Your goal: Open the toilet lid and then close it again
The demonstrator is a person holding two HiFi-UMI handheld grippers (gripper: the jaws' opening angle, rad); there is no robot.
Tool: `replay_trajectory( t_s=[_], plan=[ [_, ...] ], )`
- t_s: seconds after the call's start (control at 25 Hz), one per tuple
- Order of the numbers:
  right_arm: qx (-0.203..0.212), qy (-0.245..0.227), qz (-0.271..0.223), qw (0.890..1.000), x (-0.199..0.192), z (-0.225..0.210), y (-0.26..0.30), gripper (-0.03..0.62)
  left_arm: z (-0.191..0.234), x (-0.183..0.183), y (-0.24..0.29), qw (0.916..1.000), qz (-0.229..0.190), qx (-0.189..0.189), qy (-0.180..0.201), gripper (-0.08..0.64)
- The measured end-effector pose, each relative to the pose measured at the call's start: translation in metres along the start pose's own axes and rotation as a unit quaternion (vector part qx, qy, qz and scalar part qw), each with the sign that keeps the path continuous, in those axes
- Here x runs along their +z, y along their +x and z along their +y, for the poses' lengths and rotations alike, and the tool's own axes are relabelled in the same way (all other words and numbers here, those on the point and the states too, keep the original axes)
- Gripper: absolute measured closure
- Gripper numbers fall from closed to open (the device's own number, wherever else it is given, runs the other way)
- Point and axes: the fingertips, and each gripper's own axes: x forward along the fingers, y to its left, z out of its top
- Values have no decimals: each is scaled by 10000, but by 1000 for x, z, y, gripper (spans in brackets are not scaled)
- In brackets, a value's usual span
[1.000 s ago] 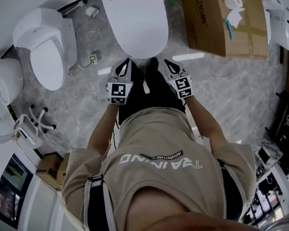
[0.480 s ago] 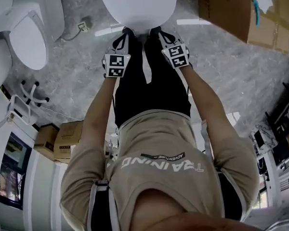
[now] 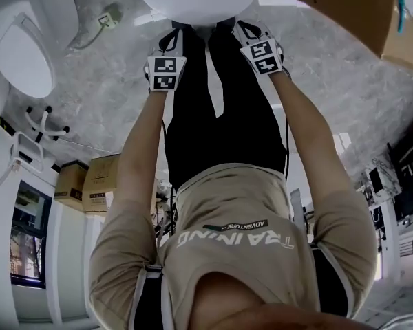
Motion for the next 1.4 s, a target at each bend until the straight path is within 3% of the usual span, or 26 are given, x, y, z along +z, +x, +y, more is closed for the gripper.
replay_trajectory(
  t_s=[0.24,0.52,0.92,1.4],
  plan=[
    [-78,278,-196,9994,-1,-6,13,578,1,-25,24,9994,277,74,-216,557],
    [56,125,-280,9995,5,-6,21,578,4,-15,37,9999,82,63,-79,557],
    [67,276,-387,9988,13,-10,21,579,5,-16,38,9999,-36,36,-90,557],
    [208,91,-466,9987,29,-4,-5,580,-1,0,15,9998,-190,-18,-57,557]
  ],
)
